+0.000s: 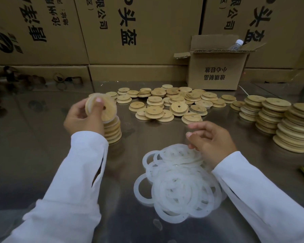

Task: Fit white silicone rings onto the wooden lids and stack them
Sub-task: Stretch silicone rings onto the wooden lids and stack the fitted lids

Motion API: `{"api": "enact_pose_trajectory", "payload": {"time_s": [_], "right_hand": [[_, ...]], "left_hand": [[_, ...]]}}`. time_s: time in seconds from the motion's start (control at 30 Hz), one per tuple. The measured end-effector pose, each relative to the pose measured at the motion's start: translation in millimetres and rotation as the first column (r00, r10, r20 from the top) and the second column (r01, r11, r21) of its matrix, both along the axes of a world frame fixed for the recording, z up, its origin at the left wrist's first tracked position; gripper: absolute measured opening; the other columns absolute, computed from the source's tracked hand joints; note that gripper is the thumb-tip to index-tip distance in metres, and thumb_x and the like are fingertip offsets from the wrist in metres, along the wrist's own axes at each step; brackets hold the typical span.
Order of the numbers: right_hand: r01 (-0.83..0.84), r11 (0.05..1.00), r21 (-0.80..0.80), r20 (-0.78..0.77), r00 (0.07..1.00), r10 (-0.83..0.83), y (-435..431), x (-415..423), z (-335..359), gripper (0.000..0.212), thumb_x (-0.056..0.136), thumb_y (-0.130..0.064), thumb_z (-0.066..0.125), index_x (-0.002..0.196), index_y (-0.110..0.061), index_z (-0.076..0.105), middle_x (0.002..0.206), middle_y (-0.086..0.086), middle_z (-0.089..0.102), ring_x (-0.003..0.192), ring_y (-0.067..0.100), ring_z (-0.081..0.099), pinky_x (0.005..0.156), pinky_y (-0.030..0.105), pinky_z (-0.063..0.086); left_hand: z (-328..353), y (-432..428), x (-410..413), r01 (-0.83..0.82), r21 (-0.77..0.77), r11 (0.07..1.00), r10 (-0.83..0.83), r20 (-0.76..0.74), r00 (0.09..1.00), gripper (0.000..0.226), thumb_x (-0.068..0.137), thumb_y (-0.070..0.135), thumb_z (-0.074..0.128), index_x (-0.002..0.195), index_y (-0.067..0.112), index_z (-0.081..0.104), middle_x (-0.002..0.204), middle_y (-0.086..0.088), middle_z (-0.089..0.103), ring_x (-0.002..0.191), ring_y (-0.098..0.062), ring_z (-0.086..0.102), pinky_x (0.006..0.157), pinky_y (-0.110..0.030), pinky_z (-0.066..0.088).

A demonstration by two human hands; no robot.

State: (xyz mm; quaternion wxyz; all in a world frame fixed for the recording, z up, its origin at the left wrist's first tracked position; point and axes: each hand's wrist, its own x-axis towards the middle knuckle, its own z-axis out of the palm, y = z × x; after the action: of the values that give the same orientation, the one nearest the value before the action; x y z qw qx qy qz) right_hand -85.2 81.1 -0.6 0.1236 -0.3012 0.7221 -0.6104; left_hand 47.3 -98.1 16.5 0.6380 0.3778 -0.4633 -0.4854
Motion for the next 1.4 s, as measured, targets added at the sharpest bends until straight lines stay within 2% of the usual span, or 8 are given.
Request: {"api": "enact_pose_trajectory", "payload": {"time_s": [0.2,0.47,0.67,0.77,0.9,1.1,1.3,1.4], "right_hand": [[0.046,0.999,-0.020,0.026,0.999,-0.046,0.1,-4.3,-1.1,0.017,0.083,-0.008,0.063,0.086,-0.024,0.062,0.068,0.001,0.061,0.049,0.001,0.058,0.065,0.021,0.047],[0.071,0.997,-0.016,0.044,0.997,-0.071,-0.2,-7.9,-1.5,0.017,0.083,-0.008,0.064,0.086,-0.024,0.063,0.067,0.000,0.061,0.049,0.003,0.059,0.068,0.026,0.049],[0.103,0.994,-0.024,0.045,0.994,-0.102,-1.3,-14.9,-2.7,0.016,0.083,-0.008,0.063,0.085,-0.023,0.063,0.064,-0.002,0.060,0.047,0.001,0.059,0.062,0.023,0.046],[0.127,0.992,-0.026,0.051,0.991,-0.126,-3.7,-22.0,-1.1,0.013,0.084,-0.008,0.062,0.087,-0.021,0.063,0.065,-0.001,0.061,0.051,0.005,0.060,0.062,0.022,0.044],[0.141,0.990,0.008,0.011,0.990,-0.141,-9.3,-38.0,-0.3,0.016,0.083,-0.009,0.062,0.082,-0.025,0.062,0.068,0.002,0.063,0.059,0.011,0.061,0.064,0.024,0.044],[0.277,0.930,0.243,-0.065,0.961,-0.270,-40.0,-94.0,-8.2,0.011,0.083,-0.023,0.064,0.094,-0.021,0.064,0.097,0.002,0.065,0.085,0.017,0.056,0.070,0.025,0.038],[0.441,0.555,0.705,-0.423,0.890,-0.170,-75.8,-124.7,-21.6,0.081,0.070,-0.075,0.051,0.122,-0.013,0.055,0.130,0.009,0.048,0.123,0.029,0.038,0.100,0.043,0.038],[0.444,0.542,0.714,-0.425,0.889,-0.169,-82.6,-123.3,-22.9,0.082,0.066,-0.074,0.056,0.123,-0.016,0.053,0.132,0.008,0.046,0.124,0.030,0.037,0.101,0.043,0.036]], "left_hand": [[-7.4,-13.0,1.1,-0.031,0.328,0.944,-0.003,0.104,0.995,0.015,0.078,0.032,0.070,0.087,0.023,0.061,0.081,0.004,0.057,0.067,-0.013,0.052,0.067,-0.022,0.037],[-12.0,-21.2,-5.3,-0.017,0.370,0.929,-0.051,0.174,0.983,0.038,0.082,0.038,0.065,0.112,0.015,0.061,0.104,0.000,0.059,0.087,-0.017,0.053,0.077,-0.025,0.037],[4.3,3.2,-8.0,-0.174,-0.226,0.958,0.206,0.125,0.971,0.026,0.084,0.030,0.060,0.106,0.019,0.053,0.115,-0.004,0.051,0.104,-0.017,0.053,0.094,-0.027,0.042],[7.2,32.6,-22.2,0.161,-0.352,0.922,-0.132,0.106,0.986,0.011,0.083,0.022,0.061,0.087,0.029,0.053,0.076,0.010,0.062,0.072,-0.011,0.059,0.071,-0.024,0.049],[-23.2,53.2,-41.8,0.753,-0.100,0.651,-0.652,0.434,0.621,0.015,0.085,0.010,0.059,0.080,0.023,0.062,0.062,0.008,0.063,0.062,-0.009,0.062,0.068,-0.024,0.054],[-45.9,40.2,-56.1,0.737,0.108,0.667,-0.706,0.410,0.578,0.012,0.088,0.015,0.058,0.083,0.025,0.062,0.066,0.004,0.065,0.059,-0.006,0.059,0.058,-0.020,0.047],[-46.9,31.7,-57.2,0.729,0.152,0.668,-0.725,0.352,0.592,0.013,0.089,0.013,0.056,0.086,0.023,0.063,0.067,0.006,0.065,0.060,-0.007,0.060,0.058,-0.019,0.050],[-45.5,31.3,-57.4,0.722,0.148,0.676,-0.721,0.333,0.607,0.014,0.090,0.012,0.054,0.085,0.021,0.063,0.067,0.004,0.064,0.059,-0.008,0.059,0.059,-0.021,0.050]]}}
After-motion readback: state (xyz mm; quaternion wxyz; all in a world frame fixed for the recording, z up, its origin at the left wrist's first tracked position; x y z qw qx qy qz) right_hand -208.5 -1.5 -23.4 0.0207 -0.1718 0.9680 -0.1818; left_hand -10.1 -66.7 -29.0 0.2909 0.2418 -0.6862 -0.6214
